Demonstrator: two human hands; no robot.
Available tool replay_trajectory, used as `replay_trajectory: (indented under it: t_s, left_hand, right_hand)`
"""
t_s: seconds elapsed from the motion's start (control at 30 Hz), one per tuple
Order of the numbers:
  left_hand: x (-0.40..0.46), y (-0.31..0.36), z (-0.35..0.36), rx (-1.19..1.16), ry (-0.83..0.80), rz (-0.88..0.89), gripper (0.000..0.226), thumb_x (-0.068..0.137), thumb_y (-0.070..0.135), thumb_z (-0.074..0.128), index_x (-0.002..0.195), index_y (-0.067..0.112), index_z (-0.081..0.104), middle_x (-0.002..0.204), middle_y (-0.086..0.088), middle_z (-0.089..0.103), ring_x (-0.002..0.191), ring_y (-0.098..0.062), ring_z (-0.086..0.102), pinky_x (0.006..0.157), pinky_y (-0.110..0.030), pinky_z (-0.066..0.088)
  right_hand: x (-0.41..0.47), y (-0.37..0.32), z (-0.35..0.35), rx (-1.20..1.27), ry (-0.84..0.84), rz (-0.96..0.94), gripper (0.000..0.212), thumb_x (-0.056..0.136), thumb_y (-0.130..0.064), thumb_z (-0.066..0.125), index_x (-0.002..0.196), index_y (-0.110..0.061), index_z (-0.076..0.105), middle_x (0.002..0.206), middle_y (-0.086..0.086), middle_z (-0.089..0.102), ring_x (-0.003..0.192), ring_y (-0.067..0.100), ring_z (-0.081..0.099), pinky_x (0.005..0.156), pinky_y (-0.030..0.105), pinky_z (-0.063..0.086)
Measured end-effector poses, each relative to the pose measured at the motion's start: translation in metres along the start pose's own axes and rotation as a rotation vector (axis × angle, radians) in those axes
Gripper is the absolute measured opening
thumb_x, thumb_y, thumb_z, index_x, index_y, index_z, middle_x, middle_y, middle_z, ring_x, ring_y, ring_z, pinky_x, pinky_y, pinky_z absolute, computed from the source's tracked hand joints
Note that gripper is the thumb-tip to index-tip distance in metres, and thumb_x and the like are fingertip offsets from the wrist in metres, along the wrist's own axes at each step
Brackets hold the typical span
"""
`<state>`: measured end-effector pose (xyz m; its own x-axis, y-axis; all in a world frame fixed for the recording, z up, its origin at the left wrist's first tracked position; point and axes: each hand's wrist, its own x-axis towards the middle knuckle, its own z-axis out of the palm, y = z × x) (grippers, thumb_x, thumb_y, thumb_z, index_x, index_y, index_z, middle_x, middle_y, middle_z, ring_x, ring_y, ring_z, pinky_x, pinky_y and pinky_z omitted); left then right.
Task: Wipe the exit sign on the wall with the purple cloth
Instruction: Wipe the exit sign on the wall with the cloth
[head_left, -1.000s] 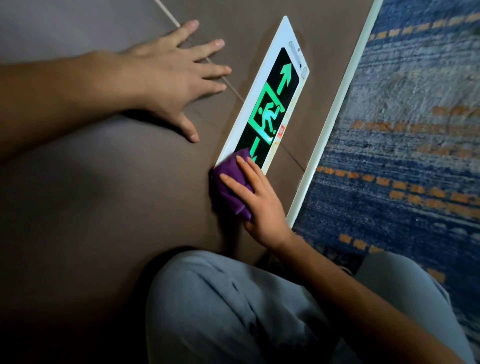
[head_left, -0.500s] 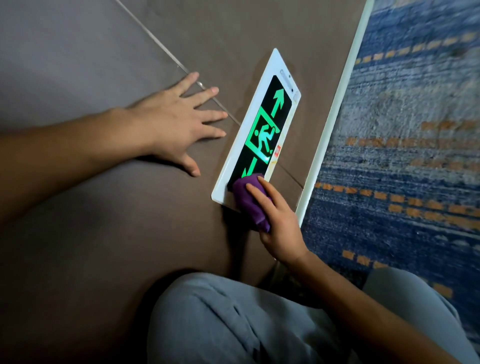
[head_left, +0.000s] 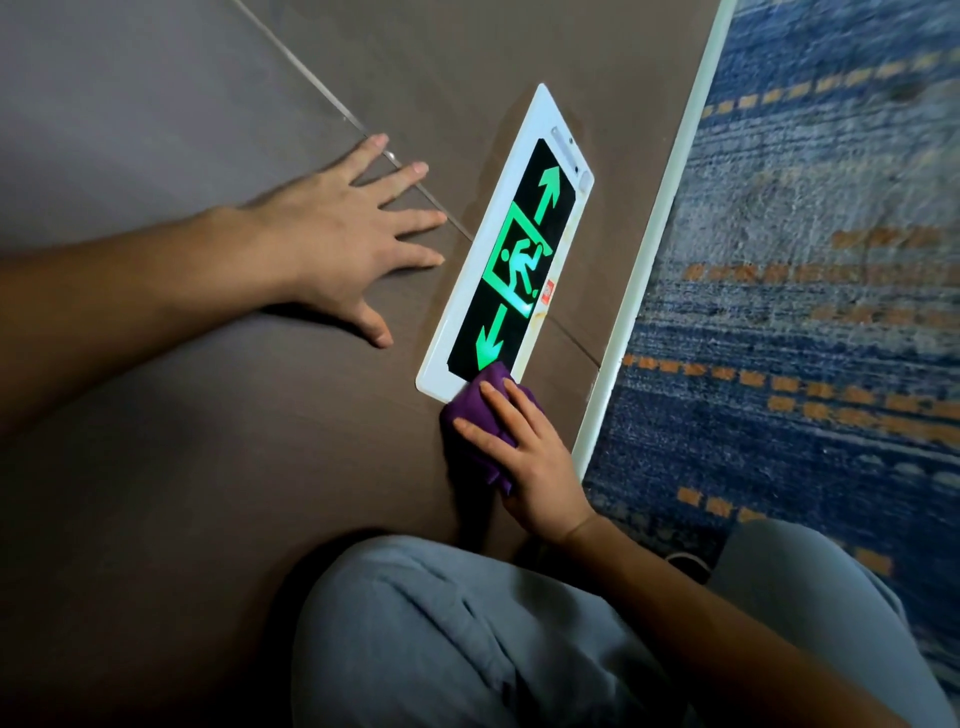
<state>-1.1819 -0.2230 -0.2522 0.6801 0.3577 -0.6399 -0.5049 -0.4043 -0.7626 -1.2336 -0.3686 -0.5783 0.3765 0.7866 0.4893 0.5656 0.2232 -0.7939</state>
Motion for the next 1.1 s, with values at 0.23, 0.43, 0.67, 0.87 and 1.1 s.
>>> replay_trajectory:
  t_s: [0.23, 0.43, 0.67, 0.87, 1.1]
  left_hand:
    - [0.0, 0.001, 0.001, -0.011, -0.01, -0.013, 0.107, 0.072, 0.098, 0.023, 0.161, 0.041, 0.006, 0.172, 0.003, 0.001, 0.157, -0.036, -0.011, 0.122, -0.065, -0.002]
    - [0.001, 0.002, 0.001, -0.022, -0.004, -0.011, 0.107, 0.072, 0.097, 0.022, 0.161, 0.04, 0.006, 0.172, 0.003, 0.001, 0.157, -0.036, -0.011, 0.122, -0.065, 0.0]
    - [0.003, 0.002, 0.002, -0.016, 0.002, -0.012, 0.108, 0.071, 0.098, 0.025, 0.16, 0.04, 0.007, 0.172, 0.003, 0.003, 0.157, -0.037, -0.009, 0.122, -0.065, -0.001]
    - [0.004, 0.003, 0.005, 0.004, 0.037, -0.014, 0.107, 0.071, 0.097, 0.021, 0.161, 0.04, 0.009, 0.172, 0.001, 0.005, 0.157, -0.037, -0.007, 0.122, -0.065, 0.0]
    - [0.004, 0.003, 0.008, 0.016, 0.074, -0.005, 0.109, 0.067, 0.098, 0.009, 0.16, 0.041, 0.011, 0.171, 0.003, 0.009, 0.157, -0.036, -0.004, 0.122, -0.065, 0.0]
  right_hand:
    - [-0.002, 0.005, 0.002, 0.028, -0.012, 0.062, 0.068, 0.086, -0.021, 0.05, 0.151, -0.041, 0.045, 0.168, 0.005, 0.031, 0.156, 0.036, 0.024, 0.118, 0.061, 0.034]
    - [-0.017, 0.019, -0.012, 0.096, -0.006, 0.241, 0.081, 0.072, 0.005, 0.071, 0.145, -0.028, 0.058, 0.158, 0.013, 0.045, 0.14, 0.042, 0.048, 0.106, 0.057, 0.05]
    - [0.028, -0.008, -0.036, 0.165, 0.169, 0.213, 0.068, 0.081, -0.014, 0.057, 0.148, -0.025, 0.055, 0.16, 0.01, 0.042, 0.143, 0.033, 0.046, 0.114, 0.036, 0.04]
    - [0.016, -0.019, -0.013, 0.136, 0.09, 0.17, 0.065, 0.081, -0.023, 0.052, 0.146, -0.03, 0.056, 0.164, 0.008, 0.037, 0.15, 0.037, 0.034, 0.118, 0.047, 0.038]
    - [-0.006, 0.002, -0.002, 0.217, 0.056, 0.392, 0.068, 0.078, 0.003, 0.067, 0.14, -0.027, 0.063, 0.161, 0.008, 0.042, 0.147, 0.038, 0.037, 0.119, 0.046, 0.035]
